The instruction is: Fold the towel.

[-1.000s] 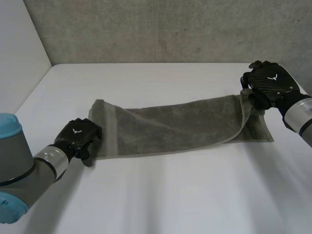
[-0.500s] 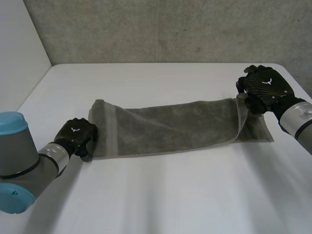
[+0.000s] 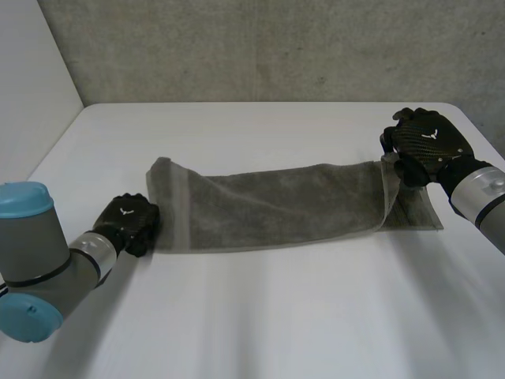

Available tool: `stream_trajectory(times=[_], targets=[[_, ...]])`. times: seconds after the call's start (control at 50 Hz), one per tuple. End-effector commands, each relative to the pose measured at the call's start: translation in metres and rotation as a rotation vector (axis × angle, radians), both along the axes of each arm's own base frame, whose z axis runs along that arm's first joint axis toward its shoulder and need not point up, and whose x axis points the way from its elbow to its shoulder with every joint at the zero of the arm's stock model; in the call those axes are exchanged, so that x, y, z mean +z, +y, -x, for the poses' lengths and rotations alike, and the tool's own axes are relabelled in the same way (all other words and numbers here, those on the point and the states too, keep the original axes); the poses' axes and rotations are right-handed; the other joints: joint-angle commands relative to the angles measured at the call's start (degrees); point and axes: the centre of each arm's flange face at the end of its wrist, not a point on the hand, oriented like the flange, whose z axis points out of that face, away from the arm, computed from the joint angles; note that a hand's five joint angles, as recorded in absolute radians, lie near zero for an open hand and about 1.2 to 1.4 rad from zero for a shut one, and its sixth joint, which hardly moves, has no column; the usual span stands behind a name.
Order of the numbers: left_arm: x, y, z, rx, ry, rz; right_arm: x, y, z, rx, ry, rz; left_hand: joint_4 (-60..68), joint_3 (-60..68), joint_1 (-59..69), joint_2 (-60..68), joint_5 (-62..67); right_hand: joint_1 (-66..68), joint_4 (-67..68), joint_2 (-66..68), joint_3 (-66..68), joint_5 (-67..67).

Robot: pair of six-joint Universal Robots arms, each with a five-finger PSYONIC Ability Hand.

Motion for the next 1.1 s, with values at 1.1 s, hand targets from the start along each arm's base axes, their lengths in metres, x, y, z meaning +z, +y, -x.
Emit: stream_trajectory(times=[1.1], targets=[[0.017, -0.013, -0.007, 0.069, 0.146, -0.097, -0.001, 0.004, -0.005, 0.014, 0.001, -0.002, -3.11, -2.78, -29.38, -30.09, -28.41, 5.34, -4.37, 6.86, -2.69, 4.64]])
